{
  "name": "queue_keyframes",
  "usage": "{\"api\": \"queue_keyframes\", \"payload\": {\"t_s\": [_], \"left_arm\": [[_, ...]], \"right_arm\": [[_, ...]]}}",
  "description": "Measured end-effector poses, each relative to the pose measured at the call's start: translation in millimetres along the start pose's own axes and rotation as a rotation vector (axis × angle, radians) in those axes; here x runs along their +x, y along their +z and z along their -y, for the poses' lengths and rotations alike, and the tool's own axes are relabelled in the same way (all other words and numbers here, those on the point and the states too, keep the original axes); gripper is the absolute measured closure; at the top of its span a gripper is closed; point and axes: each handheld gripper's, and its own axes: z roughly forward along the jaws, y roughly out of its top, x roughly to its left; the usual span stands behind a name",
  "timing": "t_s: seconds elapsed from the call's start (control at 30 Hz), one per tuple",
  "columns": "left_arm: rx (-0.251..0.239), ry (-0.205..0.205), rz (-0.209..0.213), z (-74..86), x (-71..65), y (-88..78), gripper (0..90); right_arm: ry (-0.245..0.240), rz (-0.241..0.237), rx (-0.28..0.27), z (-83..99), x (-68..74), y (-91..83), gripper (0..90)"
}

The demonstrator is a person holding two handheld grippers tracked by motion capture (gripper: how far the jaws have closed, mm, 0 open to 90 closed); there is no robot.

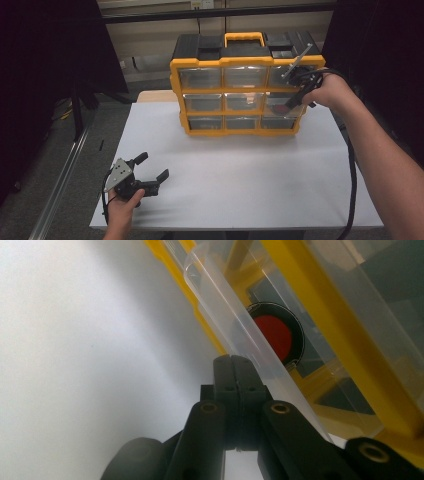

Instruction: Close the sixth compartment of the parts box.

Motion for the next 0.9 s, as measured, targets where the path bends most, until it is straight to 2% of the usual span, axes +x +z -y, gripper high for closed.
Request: {"api": "queue_keyframes", "payload": {"t_s": [0.07, 0.1, 0.2, 0.6, 0.63, 0.77, 0.9], "left_arm": [[0.008, 0.011, 0.0, -0.1, 0.8, -0.6, 2.6], [-0.009, -0.017, 0.01, 0.3, -0.8, 0.8, 2.6], [-0.01, -0.018, 0.004, 0.3, -1.3, 0.9, 2.6], [-0.007, -0.015, 0.01, 0.3, -0.6, 0.8, 2.7], [0.003, 0.001, 0.011, 0.2, 0.3, 0.1, 2.7], [-0.009, -0.016, 0.009, 0.3, -0.8, 0.8, 2.7], [-0.007, -0.014, 0.009, 0.3, -0.6, 0.8, 2.7]], "right_arm": [[-0.002, 0.002, -0.001, -0.3, 0.0, 0.2, 90.0], [-0.003, 0.002, -0.001, -0.3, -0.2, 0.1, 90.0], [0.001, 0.006, -0.002, -0.2, -0.4, 0.0, 90.0], [0.004, 0.019, -0.005, -0.6, -1.5, 1.2, 90.0], [0.005, 0.022, -0.006, -0.7, -1.6, 1.2, 90.0], [0.004, 0.033, -0.008, -0.8, -2.6, 1.4, 90.0], [0.003, 0.031, -0.013, -0.8, -3.2, 2.0, 90.0]]}}
